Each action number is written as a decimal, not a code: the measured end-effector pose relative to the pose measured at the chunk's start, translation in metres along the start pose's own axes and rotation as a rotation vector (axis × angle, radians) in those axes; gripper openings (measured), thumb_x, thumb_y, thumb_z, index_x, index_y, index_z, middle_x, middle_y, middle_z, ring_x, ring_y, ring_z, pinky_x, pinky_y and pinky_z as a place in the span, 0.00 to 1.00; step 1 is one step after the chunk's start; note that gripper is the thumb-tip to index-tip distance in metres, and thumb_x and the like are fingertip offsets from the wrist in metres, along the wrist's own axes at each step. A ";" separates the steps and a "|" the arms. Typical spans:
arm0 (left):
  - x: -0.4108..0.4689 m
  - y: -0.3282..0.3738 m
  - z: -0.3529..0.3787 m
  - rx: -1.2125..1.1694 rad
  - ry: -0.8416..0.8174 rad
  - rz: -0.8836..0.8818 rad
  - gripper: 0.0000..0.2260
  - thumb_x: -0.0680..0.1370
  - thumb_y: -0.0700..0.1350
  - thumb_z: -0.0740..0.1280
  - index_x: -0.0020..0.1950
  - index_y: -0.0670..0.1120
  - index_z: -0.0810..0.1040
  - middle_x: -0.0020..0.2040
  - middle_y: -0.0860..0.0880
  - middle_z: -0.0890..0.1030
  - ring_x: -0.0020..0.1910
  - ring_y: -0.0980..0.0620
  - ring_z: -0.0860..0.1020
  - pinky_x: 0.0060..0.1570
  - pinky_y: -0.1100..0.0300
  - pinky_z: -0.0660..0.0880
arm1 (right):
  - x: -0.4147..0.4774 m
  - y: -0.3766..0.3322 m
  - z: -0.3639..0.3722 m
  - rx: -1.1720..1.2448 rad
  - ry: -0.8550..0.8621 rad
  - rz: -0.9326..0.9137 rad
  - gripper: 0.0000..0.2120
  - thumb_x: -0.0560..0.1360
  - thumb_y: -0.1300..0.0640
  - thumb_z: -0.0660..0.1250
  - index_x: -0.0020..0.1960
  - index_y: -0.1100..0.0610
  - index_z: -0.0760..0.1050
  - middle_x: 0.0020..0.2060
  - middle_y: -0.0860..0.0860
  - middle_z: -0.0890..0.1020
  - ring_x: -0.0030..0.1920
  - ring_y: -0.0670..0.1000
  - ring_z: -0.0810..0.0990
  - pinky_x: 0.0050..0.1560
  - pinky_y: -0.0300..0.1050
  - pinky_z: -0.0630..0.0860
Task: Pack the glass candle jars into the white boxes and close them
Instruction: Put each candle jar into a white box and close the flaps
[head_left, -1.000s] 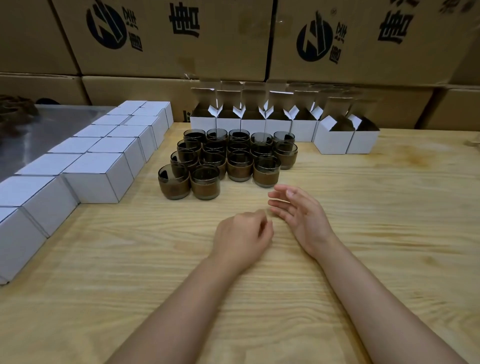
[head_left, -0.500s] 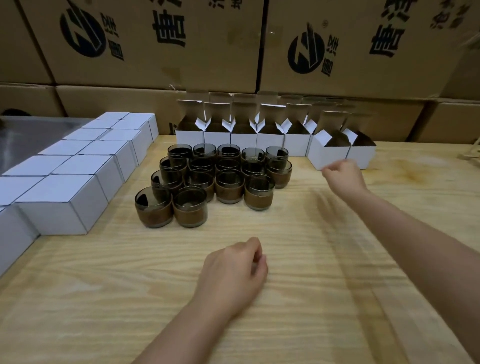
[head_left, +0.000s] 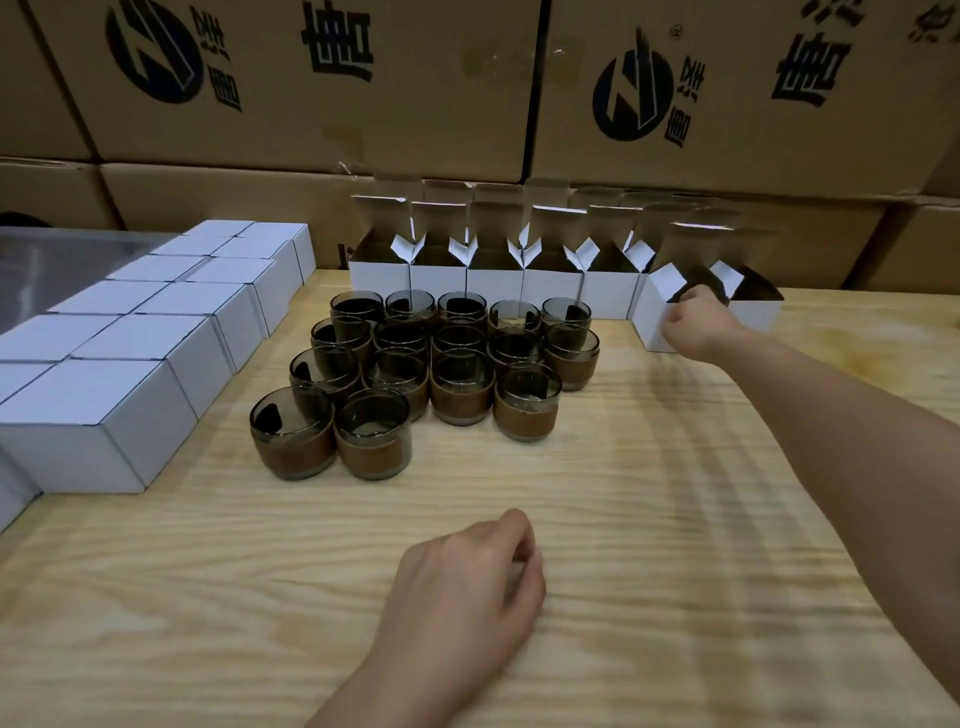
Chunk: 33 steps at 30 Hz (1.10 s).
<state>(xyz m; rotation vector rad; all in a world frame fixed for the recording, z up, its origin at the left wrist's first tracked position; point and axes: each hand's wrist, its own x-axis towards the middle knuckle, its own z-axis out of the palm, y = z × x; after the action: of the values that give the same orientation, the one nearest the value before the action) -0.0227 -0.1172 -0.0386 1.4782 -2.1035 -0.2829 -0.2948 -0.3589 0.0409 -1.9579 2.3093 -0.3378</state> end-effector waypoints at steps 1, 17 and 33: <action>0.000 0.000 0.000 0.004 -0.003 -0.001 0.07 0.78 0.58 0.57 0.47 0.57 0.64 0.31 0.58 0.67 0.42 0.54 0.74 0.37 0.61 0.59 | -0.002 0.000 0.001 0.000 0.033 -0.020 0.14 0.80 0.63 0.55 0.57 0.69 0.74 0.62 0.63 0.70 0.62 0.59 0.68 0.60 0.51 0.69; 0.003 0.002 -0.004 -0.064 -0.068 -0.044 0.37 0.73 0.65 0.62 0.74 0.60 0.44 0.67 0.57 0.65 0.56 0.53 0.75 0.52 0.55 0.69 | -0.205 -0.056 0.025 0.159 0.994 -0.596 0.07 0.70 0.59 0.65 0.35 0.62 0.74 0.37 0.57 0.77 0.37 0.58 0.72 0.37 0.49 0.66; 0.010 -0.003 -0.011 -0.416 0.003 -0.243 0.34 0.69 0.58 0.68 0.73 0.57 0.60 0.64 0.53 0.77 0.51 0.48 0.79 0.52 0.51 0.76 | -0.270 -0.097 0.065 0.304 0.889 -0.734 0.10 0.70 0.58 0.65 0.32 0.60 0.73 0.32 0.54 0.76 0.34 0.56 0.71 0.36 0.48 0.65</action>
<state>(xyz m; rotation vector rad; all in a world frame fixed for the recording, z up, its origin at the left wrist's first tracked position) -0.0172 -0.1260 -0.0279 1.4678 -1.7248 -0.7589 -0.1413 -0.1148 -0.0189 -2.7284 1.5068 -1.7889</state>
